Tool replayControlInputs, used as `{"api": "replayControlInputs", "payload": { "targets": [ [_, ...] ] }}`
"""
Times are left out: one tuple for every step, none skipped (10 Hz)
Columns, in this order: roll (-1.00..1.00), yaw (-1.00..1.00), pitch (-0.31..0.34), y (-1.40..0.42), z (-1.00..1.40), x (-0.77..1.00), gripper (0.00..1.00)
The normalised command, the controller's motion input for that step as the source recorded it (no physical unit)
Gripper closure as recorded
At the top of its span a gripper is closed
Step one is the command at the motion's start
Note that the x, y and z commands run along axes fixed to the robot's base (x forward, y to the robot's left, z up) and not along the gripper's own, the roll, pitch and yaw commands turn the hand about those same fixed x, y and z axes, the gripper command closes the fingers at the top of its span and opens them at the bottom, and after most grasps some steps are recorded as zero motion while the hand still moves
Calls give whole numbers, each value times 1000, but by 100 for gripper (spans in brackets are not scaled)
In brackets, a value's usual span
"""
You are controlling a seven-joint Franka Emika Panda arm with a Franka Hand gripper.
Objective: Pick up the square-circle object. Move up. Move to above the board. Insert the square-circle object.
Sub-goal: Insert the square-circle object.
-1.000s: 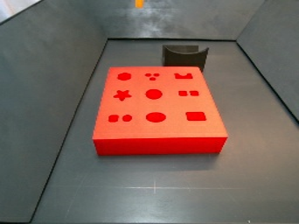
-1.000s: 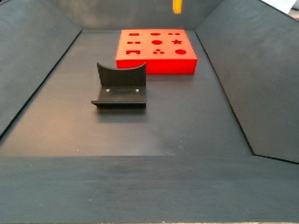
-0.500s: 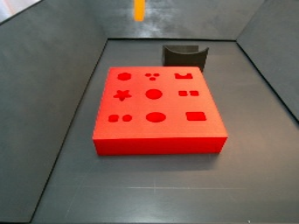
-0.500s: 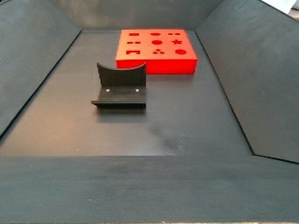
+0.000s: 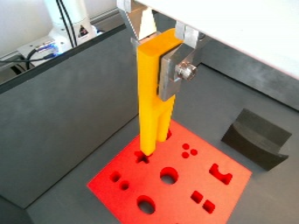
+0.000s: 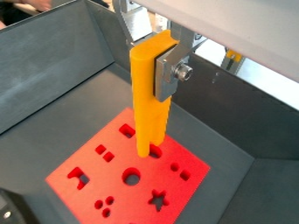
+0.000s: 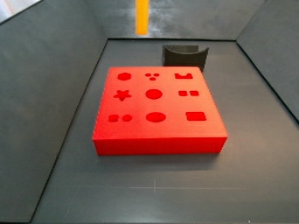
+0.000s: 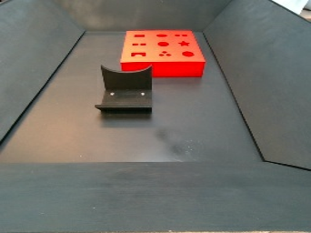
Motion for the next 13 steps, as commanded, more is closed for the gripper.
{"api": "replayControlInputs", "payload": {
  "targets": [
    [0,-320,99,-106,-86,-134,100],
    [-1,-649,79,-100,-137,-189,100],
    [0,-909,3,-11,-186,-83,100],
    [0,-1000,0,0,-260,-6,100],
    [0,-1000,-10,0,-340,-17,100],
    [-13,-1000,-37,0,-443,-9,100],
    [-47,-1000,-67,0,-517,0,100],
    [-40,-1000,-61,0,-489,0,100],
    [-13,-1000,-37,0,-411,0,100],
    [0,-1000,-17,0,-349,0,100],
    [0,-1000,0,0,-314,0,100],
    [-4,-1000,0,0,-231,0,100],
    [0,-1000,0,-14,-214,0,100]
  ]
}}
